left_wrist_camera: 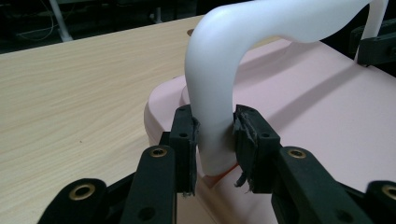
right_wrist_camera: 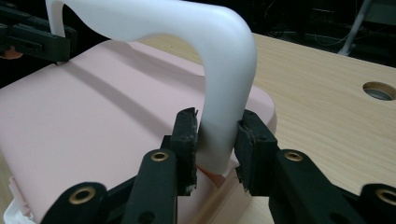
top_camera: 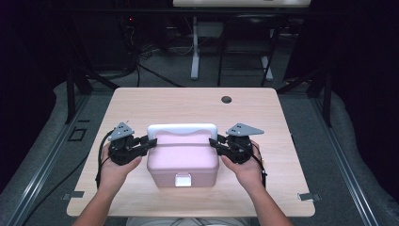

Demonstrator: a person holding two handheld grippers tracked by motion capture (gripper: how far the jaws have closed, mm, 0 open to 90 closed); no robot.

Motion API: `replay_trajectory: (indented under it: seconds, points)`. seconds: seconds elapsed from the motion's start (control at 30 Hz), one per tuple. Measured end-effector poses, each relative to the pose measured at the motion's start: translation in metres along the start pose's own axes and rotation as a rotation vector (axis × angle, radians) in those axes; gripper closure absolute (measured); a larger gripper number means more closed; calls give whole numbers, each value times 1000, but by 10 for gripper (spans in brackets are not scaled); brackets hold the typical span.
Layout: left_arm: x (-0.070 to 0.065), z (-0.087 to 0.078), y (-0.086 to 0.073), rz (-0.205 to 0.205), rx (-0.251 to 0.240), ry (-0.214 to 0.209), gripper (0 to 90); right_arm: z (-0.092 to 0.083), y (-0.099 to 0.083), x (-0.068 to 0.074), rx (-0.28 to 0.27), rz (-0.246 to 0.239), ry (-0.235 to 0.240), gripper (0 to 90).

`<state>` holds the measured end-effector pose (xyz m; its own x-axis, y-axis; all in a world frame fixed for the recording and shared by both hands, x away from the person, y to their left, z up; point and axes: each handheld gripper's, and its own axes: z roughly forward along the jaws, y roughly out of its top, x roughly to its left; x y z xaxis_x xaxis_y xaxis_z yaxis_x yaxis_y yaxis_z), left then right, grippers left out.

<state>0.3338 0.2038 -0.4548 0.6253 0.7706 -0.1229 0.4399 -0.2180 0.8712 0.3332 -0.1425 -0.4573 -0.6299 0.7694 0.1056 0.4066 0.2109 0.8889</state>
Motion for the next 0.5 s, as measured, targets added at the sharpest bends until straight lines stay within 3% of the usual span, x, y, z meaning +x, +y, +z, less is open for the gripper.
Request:
replay_trajectory:
  seconds: [0.27,0.5]
  points:
    - [-1,-3,-1,-10,-5,-16,727,-4,-1,3,-1,-8,2,726]
    - [-5,-6,-1,2,13,-5,731,-8,-1,7,22,-12,-3,729]
